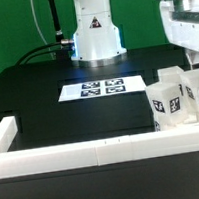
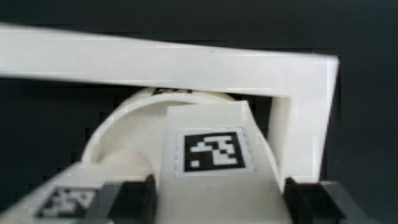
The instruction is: Assemble stool
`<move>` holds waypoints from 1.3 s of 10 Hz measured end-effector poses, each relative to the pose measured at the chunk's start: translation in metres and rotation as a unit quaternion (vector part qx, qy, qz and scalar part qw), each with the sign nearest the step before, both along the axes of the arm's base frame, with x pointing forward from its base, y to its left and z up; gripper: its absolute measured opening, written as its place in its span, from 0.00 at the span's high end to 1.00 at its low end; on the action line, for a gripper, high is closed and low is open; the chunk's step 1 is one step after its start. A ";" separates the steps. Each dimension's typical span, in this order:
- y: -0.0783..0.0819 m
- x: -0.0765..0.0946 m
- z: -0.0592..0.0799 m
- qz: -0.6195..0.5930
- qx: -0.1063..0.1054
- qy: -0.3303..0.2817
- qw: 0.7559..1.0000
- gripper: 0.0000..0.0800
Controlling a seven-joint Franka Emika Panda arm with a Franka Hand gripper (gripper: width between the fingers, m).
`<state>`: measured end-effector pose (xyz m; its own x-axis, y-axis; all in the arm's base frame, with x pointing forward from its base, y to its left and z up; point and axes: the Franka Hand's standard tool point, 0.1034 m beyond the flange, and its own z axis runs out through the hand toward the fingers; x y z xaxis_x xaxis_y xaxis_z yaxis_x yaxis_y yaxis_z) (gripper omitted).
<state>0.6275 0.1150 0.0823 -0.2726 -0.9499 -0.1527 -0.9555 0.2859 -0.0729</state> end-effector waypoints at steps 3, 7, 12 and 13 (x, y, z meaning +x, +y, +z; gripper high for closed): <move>0.006 -0.001 -0.003 -0.127 0.026 -0.012 0.991 0.57; 0.007 0.000 -0.001 -0.067 0.022 -0.021 0.997 0.28; -0.003 0.007 0.013 0.229 -0.019 -0.085 0.969 0.19; -0.004 0.007 0.013 0.263 -0.026 -0.089 0.960 0.19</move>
Offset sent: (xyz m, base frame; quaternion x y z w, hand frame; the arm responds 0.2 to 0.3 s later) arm -0.0005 0.0015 -0.0004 -0.0087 -0.0029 0.1832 0.9830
